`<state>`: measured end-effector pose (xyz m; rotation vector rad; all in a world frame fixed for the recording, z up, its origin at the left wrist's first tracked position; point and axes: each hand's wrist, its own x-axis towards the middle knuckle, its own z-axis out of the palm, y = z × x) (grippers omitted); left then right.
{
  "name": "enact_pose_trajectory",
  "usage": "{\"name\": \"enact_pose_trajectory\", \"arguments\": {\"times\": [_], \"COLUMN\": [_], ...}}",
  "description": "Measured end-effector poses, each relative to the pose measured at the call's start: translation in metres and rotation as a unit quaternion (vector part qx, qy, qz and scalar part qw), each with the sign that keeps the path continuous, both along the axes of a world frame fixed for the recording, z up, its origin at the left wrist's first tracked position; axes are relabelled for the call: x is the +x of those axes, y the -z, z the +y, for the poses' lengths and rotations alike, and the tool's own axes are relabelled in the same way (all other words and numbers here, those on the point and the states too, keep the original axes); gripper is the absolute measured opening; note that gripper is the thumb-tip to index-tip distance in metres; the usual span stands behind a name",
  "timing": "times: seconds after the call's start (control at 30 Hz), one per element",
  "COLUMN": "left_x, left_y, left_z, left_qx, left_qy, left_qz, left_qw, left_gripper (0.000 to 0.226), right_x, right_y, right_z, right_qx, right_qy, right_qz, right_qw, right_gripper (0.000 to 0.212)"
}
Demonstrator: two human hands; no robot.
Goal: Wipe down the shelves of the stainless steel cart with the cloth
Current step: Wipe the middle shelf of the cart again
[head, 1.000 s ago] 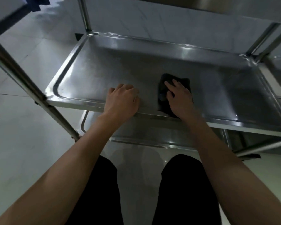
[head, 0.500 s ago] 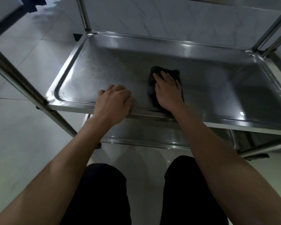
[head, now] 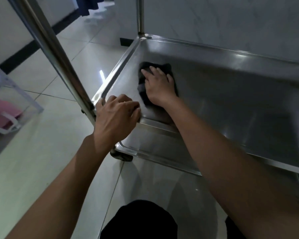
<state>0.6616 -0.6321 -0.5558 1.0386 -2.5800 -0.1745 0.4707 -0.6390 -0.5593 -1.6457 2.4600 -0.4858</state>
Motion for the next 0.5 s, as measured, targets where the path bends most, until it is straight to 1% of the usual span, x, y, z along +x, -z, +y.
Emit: {"name": "enact_pose_trajectory", "arguments": {"times": [0.07,0.13,0.23,0.37,0.5], "left_x": [0.004,0.004,0.002,-0.001,-0.012], "left_y": [0.002,0.002,-0.001,-0.004,-0.01], "left_z": [0.001,0.004,0.007,0.013,0.021], "left_qx": [0.007,0.011,0.019,0.035,0.037], "left_qy": [0.002,0.001,-0.007,-0.015,-0.032], "left_qz": [0.005,-0.009,-0.028,-0.045,-0.06], "left_qw": [1.0,1.0,0.999,0.998,0.997], "left_gripper": [0.031,0.038,0.038,0.041,0.039], "right_x": [0.014,0.024,0.026,0.018,0.003], "right_y": [-0.003,-0.006,-0.007,-0.004,-0.003], "right_z": [-0.024,-0.04,-0.046,-0.038,-0.019], "right_qx": [0.008,0.017,0.017,0.008,0.004], "right_qy": [-0.034,-0.07,-0.096,-0.098,-0.064], "right_qz": [-0.003,-0.005,-0.006,-0.019,-0.011], "right_qw": [0.999,0.997,0.995,0.995,0.998], "right_gripper": [0.05,0.05,0.049,0.049,0.05]}}
